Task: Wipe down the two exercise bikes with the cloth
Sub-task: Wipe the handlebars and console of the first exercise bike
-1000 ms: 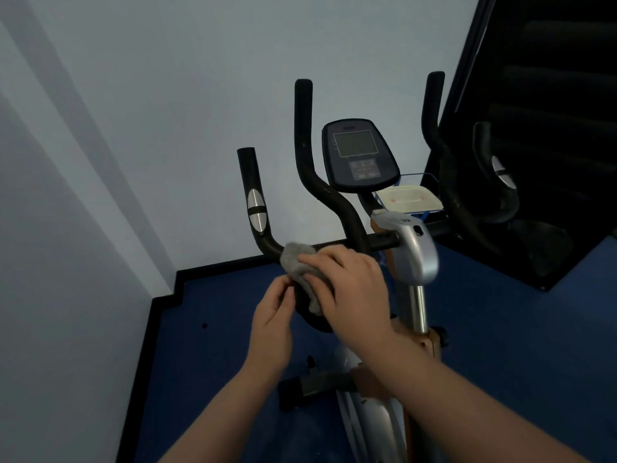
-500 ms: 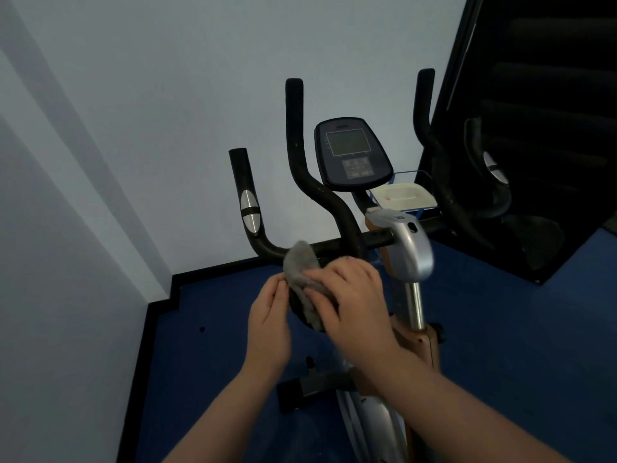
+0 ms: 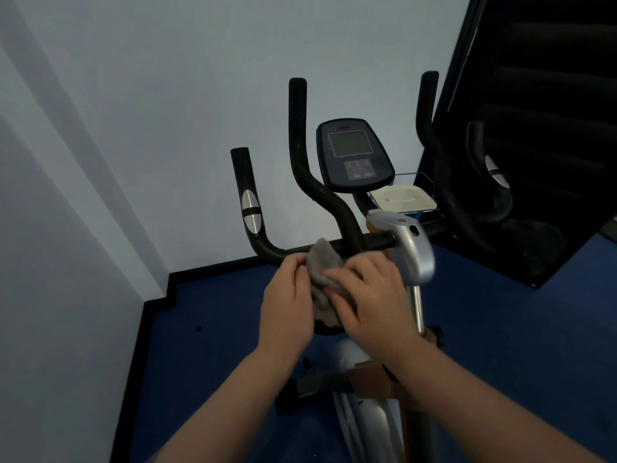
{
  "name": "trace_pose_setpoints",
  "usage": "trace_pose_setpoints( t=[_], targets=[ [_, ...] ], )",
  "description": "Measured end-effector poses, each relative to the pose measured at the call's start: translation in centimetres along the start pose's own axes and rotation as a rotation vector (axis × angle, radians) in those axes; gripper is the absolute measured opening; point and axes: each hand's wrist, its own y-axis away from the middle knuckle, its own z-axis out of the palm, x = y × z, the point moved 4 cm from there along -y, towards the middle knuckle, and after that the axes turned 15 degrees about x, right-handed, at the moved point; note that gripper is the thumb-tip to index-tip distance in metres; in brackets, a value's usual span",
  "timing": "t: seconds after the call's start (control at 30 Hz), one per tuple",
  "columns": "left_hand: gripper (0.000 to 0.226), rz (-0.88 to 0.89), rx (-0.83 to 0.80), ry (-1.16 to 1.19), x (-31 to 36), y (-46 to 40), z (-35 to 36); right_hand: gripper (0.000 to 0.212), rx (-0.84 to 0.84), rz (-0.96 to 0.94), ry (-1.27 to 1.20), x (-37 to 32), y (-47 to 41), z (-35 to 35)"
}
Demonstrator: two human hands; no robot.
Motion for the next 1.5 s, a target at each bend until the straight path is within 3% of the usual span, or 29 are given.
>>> trace_pose_setpoints(
  t=[0.13,0.23,0.3,0.4,0.53,0.73,0.87,1.0,1.17,1.37,1.5],
  targets=[
    [0.029,0.068,-0.052,-0.163,-0.5,0.0,-0.4,0.015,0.02,-0.081,-0.083,0.6,-0.1,-1.8],
    [0.028,0.074,-0.043,-0.154,-0.2,-0.1,-0.3,0.015,0.108,0.109,-0.09,0.4,-3.6,-1.1],
    [0.028,0.043,-0.037,-0.151,0.0,0.2,-0.2,0.015,-0.002,0.213,0.028,0.3,-4.5,0.6],
    [0.025,0.05,-0.034,-0.171,0.0,0.4,-0.5,0.024,-0.075,0.354,-0.023,0.4,-2.3,1.6],
    [0.025,0.044,-0.043,-0.148,-0.1,0.4,-0.4,0.04,-0.037,0.474,-0.063,-0.2,1.7,-0.3],
    [0.026,0.025,-0.073,-0.132,-0.4,0.3,-0.5,0.029,-0.085,0.518,-0.053,-0.2,-0.8,1.2],
    [0.025,0.057,-0.129,-0.129,-0.6,0.4,-0.7,0.028,0.062,0.64,-0.129,-0.5,0.8,1.8],
    [0.024,0.08,-0.21,-0.127,-0.9,0.1,-1.0,0.037,0.168,0.882,-0.299,-2.1,4.3,1.4],
    [0.024,0.125,-0.271,-0.085,-0.7,-0.4,-1.0,0.032,0.047,0.73,-0.095,-0.9,0.6,1.8],
    [0.027,0.135,-0.321,-0.044,-1.2,-0.8,-1.1,0.033,0.259,0.784,-0.096,-3.2,2.7,2.4],
    [0.024,0.163,-0.353,-0.05,-1.0,-0.9,-1.3,0.032,0.101,0.659,0.044,-2.6,2.7,0.9]
  ],
)
